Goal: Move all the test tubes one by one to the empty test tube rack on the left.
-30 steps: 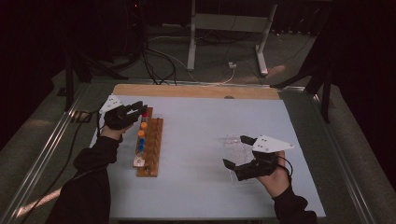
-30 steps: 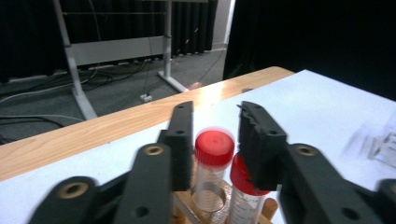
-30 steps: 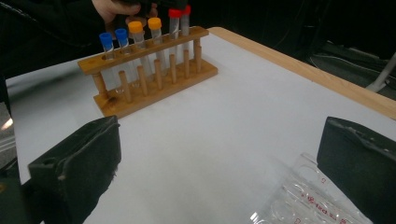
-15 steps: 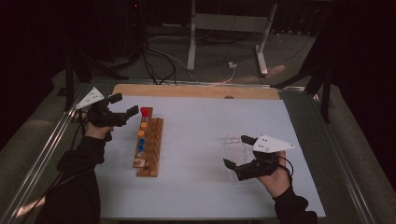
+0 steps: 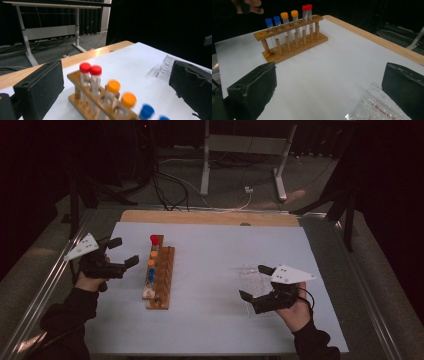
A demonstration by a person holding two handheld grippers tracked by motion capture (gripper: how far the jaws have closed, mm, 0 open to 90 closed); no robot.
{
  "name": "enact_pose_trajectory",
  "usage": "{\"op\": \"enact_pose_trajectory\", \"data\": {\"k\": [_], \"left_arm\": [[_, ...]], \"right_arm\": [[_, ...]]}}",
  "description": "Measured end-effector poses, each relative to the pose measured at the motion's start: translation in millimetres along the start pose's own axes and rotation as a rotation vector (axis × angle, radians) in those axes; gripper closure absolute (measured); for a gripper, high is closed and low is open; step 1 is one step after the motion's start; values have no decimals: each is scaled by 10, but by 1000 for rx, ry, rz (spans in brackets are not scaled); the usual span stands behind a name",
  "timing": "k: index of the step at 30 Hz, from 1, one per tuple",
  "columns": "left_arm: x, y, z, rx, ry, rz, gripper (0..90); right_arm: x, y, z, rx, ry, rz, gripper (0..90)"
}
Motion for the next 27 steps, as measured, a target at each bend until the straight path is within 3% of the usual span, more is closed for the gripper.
{"op": "enact_pose_trajectory", "data": {"k": [3,12,19,27], "left_arm": [[-128,75,-59,-20,-4,-3,6],[-567,278,-139,-47,-88,-5,6],[-735,467,-187,-65,-112,18,6],[-867,522,-205,-78,-121,4,7]], "right_arm": [[-1,0,-1,0,0,1,0],[-23,-14,29,5,-11,0,0],[-36,-22,37,8,-14,1,0],[-45,-24,47,13,-15,3,0]]}}
Point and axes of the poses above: each handheld gripper's, and its own axes: z roughly forward along the jaws, x roughly out of its top, y roughly to its right, the point moved 8 cm from there along z, roughly forward along the jaws
